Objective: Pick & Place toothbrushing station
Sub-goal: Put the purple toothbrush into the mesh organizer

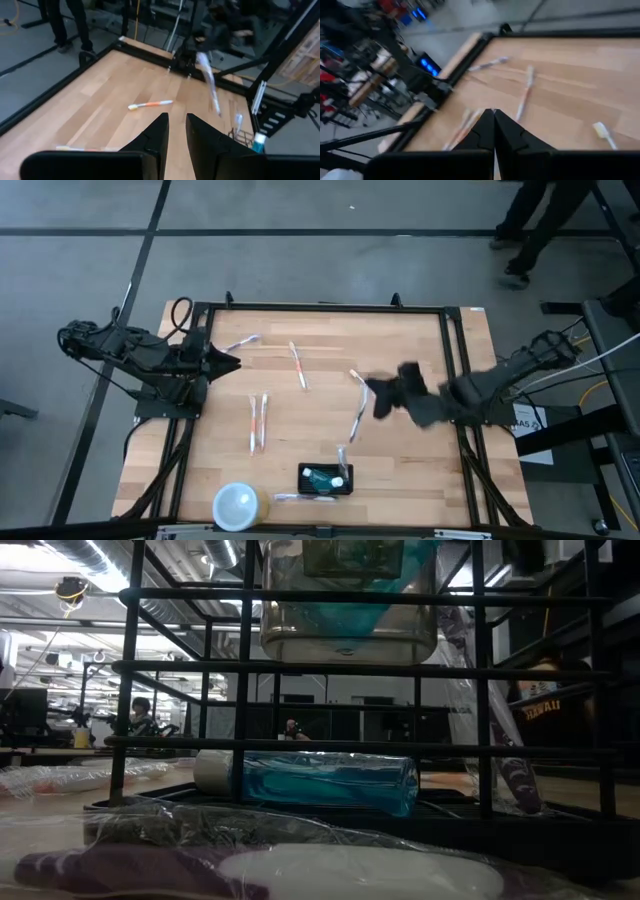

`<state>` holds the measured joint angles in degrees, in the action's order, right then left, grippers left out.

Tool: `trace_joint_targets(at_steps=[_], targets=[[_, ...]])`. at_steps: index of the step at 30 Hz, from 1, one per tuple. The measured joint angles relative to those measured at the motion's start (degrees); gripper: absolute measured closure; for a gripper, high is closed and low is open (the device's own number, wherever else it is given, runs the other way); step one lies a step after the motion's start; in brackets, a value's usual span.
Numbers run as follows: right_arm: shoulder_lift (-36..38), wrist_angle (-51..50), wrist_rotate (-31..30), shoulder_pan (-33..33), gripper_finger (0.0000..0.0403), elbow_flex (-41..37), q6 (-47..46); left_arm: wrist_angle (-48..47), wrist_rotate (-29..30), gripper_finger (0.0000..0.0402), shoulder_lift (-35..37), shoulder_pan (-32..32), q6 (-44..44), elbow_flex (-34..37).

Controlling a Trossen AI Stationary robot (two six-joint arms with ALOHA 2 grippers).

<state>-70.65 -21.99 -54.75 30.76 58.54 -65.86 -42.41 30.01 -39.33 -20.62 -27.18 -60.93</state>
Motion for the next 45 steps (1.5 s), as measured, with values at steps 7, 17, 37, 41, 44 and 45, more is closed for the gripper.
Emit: trace_joint_targets(at_steps=[7,17,37,41,44,45], targets=[[-2.66,9.61,-20.50,14.49,0.0402,0.00,5.11,4.57,4.52,0.0341,-1.72,-0.35,-1.39,0.01],[-5.42,24.14,-29.13,25.38,0.0403,0.02,24.05,9.37,5.13,0.0341,-9.22,-0.35,-5.29,0.02],[-19.62,45.23,-27.37,24.76,0.0403,0.02,43.25,10.66,6.86,0.0341,-14.78,-3.76,-10.08,0.04],[-20.84,46.19,-26.61,23.23,0.0403,0.02,44.72,10.46,6.34,0.0341,-14.77,-3.76,-10.22,0.04],[-21.43,46.91,-25.25,21.90,0.0403,0.02,45.35,10.45,5.89,0.0341,-14.60,-3.78,-10.54,0.04],[-21.69,46.93,-24.76,21.52,0.0403,0.02,45.35,10.45,5.67,0.0341,-14.51,-3.78,-10.60,0.04]])
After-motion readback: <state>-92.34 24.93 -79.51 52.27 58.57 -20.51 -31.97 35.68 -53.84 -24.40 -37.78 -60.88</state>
